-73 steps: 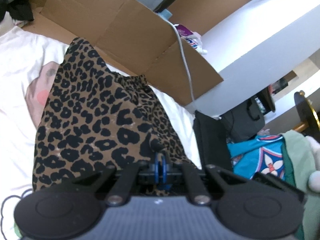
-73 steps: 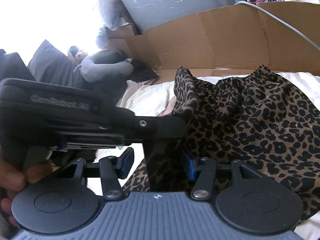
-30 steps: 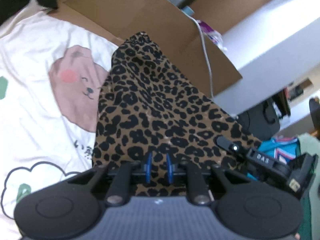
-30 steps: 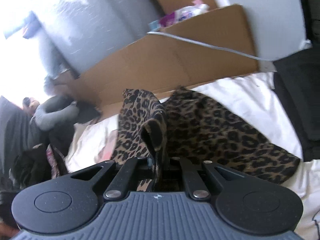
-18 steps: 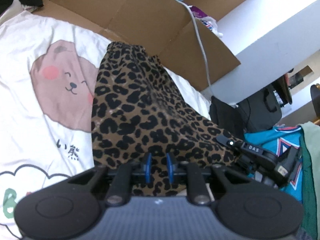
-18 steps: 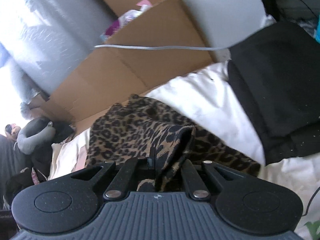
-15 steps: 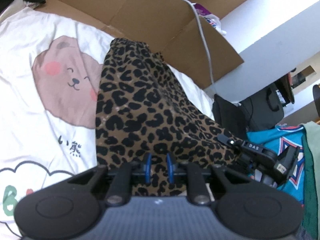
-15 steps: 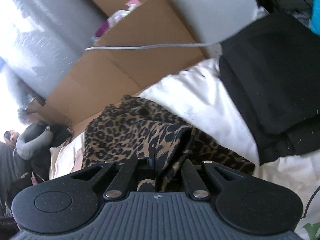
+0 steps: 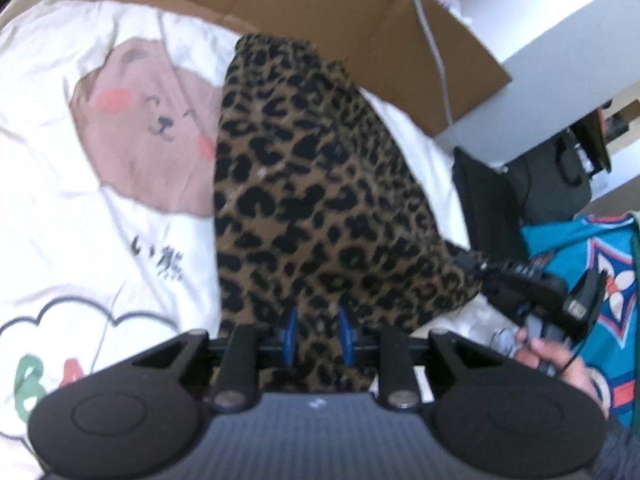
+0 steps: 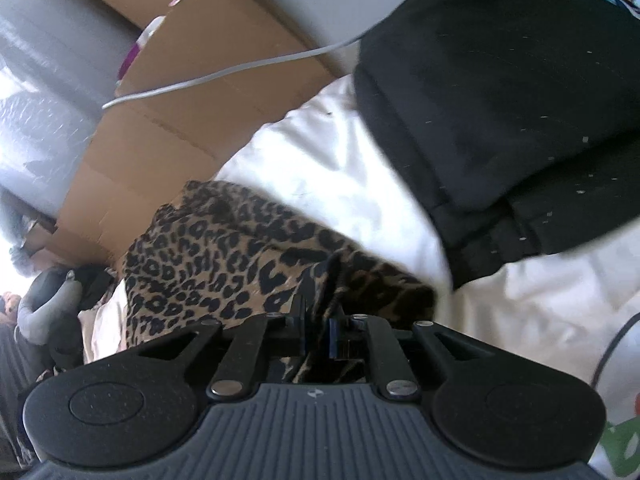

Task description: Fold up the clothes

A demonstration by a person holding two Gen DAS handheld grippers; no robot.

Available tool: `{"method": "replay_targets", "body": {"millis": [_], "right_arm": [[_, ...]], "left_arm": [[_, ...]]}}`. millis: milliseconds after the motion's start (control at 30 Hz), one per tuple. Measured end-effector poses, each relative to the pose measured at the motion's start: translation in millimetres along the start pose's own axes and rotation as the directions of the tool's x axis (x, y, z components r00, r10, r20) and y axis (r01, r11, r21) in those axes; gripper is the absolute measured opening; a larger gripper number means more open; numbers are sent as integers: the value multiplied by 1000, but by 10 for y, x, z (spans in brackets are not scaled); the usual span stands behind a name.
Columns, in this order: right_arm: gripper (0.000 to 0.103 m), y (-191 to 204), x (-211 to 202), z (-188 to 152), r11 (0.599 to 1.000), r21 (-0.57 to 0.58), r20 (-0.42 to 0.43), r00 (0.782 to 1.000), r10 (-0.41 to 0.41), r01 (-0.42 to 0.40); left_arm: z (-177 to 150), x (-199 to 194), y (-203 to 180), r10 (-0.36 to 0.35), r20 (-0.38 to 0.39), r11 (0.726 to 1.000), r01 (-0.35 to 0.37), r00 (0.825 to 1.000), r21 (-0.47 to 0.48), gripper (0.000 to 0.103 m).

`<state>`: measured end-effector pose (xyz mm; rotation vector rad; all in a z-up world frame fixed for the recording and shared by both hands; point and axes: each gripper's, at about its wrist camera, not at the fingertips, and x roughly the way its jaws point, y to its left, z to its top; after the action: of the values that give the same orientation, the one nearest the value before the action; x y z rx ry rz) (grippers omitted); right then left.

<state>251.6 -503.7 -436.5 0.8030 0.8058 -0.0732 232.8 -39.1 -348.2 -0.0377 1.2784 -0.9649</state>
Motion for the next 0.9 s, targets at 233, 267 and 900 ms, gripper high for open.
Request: {"method": "replay_targets", "body": {"millis": [233, 267, 900], "right_arm": [[2, -79, -43, 38, 999, 1, 20, 999, -48, 48], [2, -72, -72, 37, 999, -2, 30, 998, -54, 54], [2, -204, -130, -119, 995, -7, 64, 993, -99, 100]], "left_arm": [[-60, -60, 171, 32, -20, 999, -33, 999, -18, 23], [-53, -63, 194, 34, -19, 999, -35, 999, -18, 23], [664, 36, -217, 46, -37, 993, -42, 998, 115, 24]]}}
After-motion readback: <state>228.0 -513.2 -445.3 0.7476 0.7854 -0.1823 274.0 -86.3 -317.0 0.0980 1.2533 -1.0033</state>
